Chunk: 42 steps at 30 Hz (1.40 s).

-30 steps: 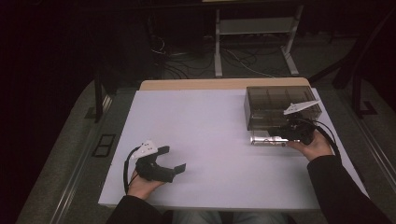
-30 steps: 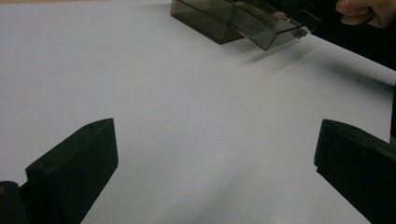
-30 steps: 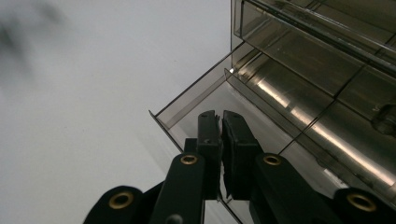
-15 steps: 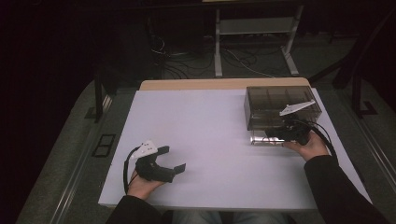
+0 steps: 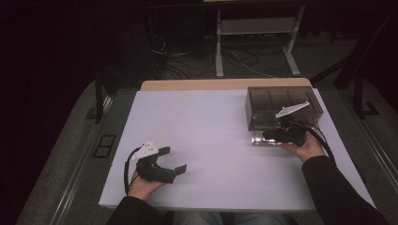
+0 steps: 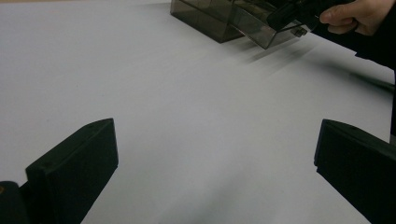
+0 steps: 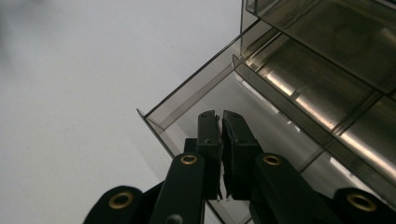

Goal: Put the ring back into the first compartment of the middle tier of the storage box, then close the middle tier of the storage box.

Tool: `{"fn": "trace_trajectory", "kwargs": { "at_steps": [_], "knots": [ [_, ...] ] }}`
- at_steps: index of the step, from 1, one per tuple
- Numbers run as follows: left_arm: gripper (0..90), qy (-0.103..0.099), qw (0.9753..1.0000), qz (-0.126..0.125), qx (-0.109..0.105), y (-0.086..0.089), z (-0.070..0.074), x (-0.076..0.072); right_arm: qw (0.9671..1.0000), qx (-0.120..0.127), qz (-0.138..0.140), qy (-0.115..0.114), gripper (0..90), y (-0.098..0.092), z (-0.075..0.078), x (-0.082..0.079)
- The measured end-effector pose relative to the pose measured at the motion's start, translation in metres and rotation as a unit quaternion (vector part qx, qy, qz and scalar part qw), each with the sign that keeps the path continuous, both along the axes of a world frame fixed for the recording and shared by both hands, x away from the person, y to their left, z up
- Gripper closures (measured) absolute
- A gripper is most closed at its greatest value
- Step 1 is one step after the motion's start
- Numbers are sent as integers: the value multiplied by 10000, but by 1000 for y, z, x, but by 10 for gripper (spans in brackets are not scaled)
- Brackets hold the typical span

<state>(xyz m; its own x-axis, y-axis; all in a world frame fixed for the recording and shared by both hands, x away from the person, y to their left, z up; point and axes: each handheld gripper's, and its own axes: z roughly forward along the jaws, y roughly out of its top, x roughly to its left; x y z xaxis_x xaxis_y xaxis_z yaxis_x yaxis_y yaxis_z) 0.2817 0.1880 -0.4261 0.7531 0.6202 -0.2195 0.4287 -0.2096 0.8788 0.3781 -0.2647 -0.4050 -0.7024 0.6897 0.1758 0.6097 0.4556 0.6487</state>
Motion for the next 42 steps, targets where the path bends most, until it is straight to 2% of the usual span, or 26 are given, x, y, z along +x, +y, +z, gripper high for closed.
{"fn": "trace_trajectory", "kwargs": {
  "at_steps": [7, 13, 17, 24, 27, 31, 42],
  "knots": [
    [0, 9, 10000, -4, -4, 0, 0, 0, 10000, -53, 80, 3, 846, 7, -3, 2],
    [0, 6, 10000, -7, 17, 0, 0, 0, 10000, -48, -53, -19, 705, 7, -5, 5],
    [0, -5, 10000, -23, 18, -1, 0, 0, 9997, -41, -181, -153, 631, 4, -2, 2],
    [0, -25, 10000, -61, 15, -2, 1, -1, 9983, 352, -324, -336, 498, -4, 9, -6],
    [0, -22, 10000, -82, 12, -2, 1, -1, 9974, 547, -350, -302, 448, -9, 12, -11],
    [0, -29, 9999, -109, 11, -2, 1, -1, 9965, 639, -468, -267, 389, -13, 16, -20],
    [0, -18, 9999, -132, -42, -2, 1, 0, 9944, 889, -530, -210, 372, -24, 18, -44]
  ]
}}
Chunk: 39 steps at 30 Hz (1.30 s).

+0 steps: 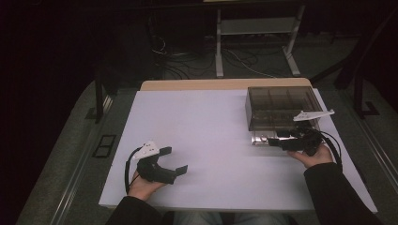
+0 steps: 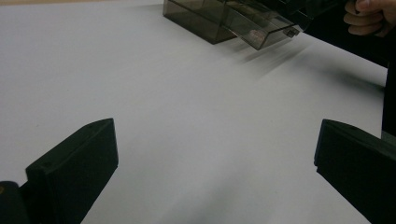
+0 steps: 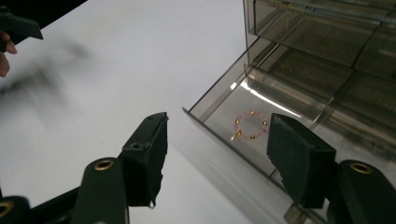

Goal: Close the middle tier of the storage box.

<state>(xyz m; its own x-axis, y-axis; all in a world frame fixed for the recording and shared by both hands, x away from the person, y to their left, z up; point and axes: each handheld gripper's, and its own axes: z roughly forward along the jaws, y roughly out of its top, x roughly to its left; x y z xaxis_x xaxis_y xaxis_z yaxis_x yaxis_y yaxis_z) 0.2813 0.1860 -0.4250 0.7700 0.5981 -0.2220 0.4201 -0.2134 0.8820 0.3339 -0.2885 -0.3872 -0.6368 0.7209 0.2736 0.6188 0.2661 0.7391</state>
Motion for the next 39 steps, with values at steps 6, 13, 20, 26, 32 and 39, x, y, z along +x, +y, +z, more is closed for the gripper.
{"fn": "trace_trajectory", "kwargs": {
  "at_steps": [6, 13, 20, 26, 32, 39],
  "knots": [
    [0, 0, 10000, -21, -25, 0, 0, 0, 10000, 27, -4, 68, 382, -2, -4, -12],
    [0, -8, 10000, -70, -8, -1, 0, 1, 9998, 43, 66, 204, 393, -5, -9, -25],
    [0, -9, 10000, -58, -23, -1, 0, 1, 9992, 37, 53, 393, 445, -10, -16, -29],
    [0, -9, 10000, -61, -3, -2, 0, 1, 9985, 10, 27, 539, 519, -17, -19, -29],
    [0, -21, 10000, -52, -19, -1, 0, 1, 9979, 10, -8, 646, 632, -26, -22, -28],
    [0, -26, 10000, -37, -38, -1, 1, 0, 9974, -18, -36, 721, 755, -35, -23, -27]
  ]
}}
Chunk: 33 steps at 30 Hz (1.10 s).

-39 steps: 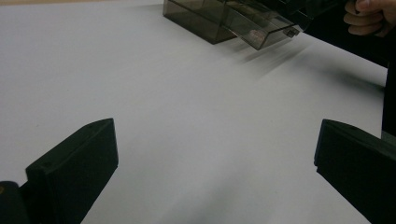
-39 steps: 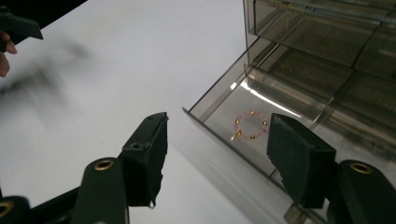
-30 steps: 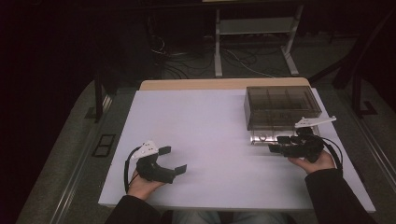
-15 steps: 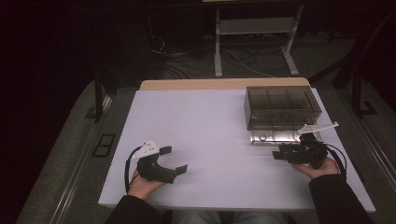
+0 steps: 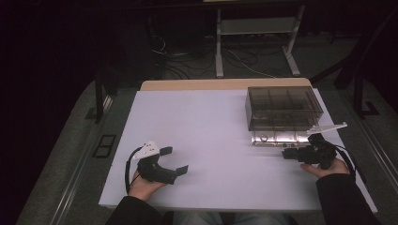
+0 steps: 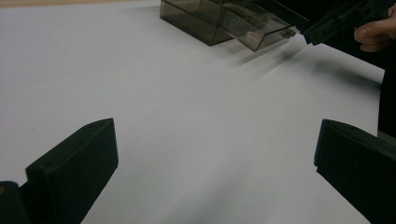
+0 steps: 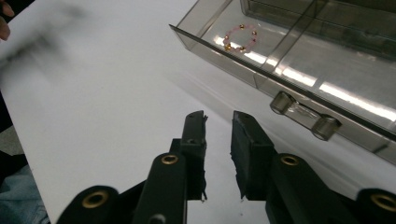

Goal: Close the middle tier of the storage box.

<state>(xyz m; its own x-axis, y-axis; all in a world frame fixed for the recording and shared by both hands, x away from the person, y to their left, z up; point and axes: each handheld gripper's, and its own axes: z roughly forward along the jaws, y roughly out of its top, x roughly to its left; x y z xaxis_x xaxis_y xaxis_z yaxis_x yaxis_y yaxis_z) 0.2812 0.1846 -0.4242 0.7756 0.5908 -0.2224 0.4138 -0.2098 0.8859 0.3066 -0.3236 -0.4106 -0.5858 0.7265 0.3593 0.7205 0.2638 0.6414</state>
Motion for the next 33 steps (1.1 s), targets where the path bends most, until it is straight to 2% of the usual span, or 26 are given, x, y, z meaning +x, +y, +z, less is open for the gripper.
{"fn": "trace_trajectory", "kwargs": {
  "at_steps": [10, 20, 33],
  "knots": [
    [0, -6, 10000, -11, 20, 0, 0, 0, 9998, -73, -152, 141, 885, -10, -8, 6],
    [0, -1, 10000, -27, 36, -1, 0, 0, 9996, -100, -192, 172, 886, -13, -11, 10],
    [0, -3, 10000, -60, 76, -2, -1, 1, 9990, -335, -219, 222, 886, -11, -19, 19]
  ]
}}
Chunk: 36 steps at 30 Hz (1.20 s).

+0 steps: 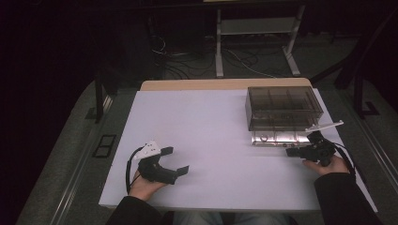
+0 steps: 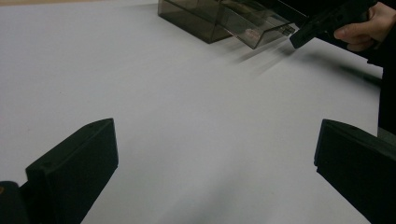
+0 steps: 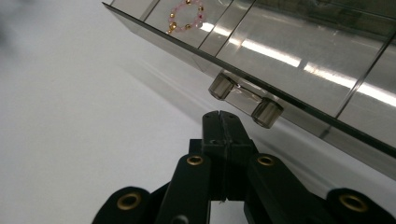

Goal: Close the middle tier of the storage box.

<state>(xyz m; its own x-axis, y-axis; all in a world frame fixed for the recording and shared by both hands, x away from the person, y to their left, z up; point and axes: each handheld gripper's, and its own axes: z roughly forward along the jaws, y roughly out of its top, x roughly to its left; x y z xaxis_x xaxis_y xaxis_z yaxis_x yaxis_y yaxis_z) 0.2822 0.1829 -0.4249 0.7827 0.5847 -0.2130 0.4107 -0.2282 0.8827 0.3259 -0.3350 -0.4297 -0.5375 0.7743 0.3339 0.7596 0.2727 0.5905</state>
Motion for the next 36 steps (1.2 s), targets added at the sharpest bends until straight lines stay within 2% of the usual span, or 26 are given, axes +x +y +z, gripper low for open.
{"fn": "trace_trajectory", "kwargs": {
  "at_steps": [17, 36],
  "knots": [
    [0, 12, 10000, -13, 12, -1, -1, 1, 9998, -157, -14, 99, 886, 6, -5, 9],
    [0, 21, 10000, -14, 12, -1, -1, 1, 9997, -190, -141, -68, 886, 4, -3, 14]
  ]
}}
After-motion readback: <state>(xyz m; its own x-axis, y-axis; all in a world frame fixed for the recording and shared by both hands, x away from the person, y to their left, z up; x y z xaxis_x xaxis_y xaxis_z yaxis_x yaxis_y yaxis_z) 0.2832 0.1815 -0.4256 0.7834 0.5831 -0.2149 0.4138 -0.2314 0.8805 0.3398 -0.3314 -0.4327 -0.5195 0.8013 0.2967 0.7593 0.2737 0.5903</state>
